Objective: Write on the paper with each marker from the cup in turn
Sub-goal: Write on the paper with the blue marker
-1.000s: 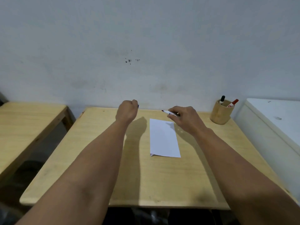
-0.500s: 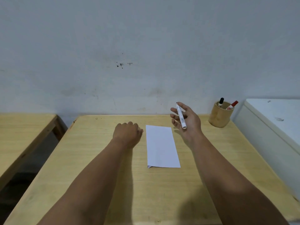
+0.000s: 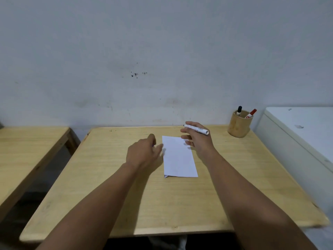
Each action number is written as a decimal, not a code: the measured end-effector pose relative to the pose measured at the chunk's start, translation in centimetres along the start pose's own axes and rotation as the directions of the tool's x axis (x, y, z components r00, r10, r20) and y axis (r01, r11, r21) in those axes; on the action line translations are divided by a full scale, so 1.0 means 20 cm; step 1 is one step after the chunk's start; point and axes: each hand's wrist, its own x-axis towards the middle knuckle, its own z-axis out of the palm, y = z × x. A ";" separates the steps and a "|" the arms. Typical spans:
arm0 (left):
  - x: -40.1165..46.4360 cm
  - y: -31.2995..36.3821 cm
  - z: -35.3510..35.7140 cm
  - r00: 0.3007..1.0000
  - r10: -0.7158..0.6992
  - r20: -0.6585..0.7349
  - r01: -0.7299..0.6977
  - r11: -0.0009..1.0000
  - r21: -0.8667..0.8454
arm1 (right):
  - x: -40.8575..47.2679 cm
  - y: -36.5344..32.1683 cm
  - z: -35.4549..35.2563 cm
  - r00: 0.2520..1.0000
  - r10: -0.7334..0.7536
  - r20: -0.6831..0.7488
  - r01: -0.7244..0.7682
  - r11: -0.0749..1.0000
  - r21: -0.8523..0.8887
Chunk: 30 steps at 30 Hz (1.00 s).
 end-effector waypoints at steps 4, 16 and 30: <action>-0.04 0.11 0.06 0.978 -0.119 0.171 0.148 0.975 -0.164 | -0.06 0.09 0.02 0.996 -0.079 0.037 0.084 0.984 -0.157; 0.01 0.20 0.04 0.859 -0.289 0.423 0.491 0.697 -0.523 | -0.07 0.21 0.03 0.983 -0.108 0.146 0.142 0.959 -0.246; 0.03 0.30 0.04 0.847 -0.278 0.453 0.522 0.595 -0.611 | -0.09 0.21 0.05 0.979 -0.146 0.143 0.182 0.941 -0.285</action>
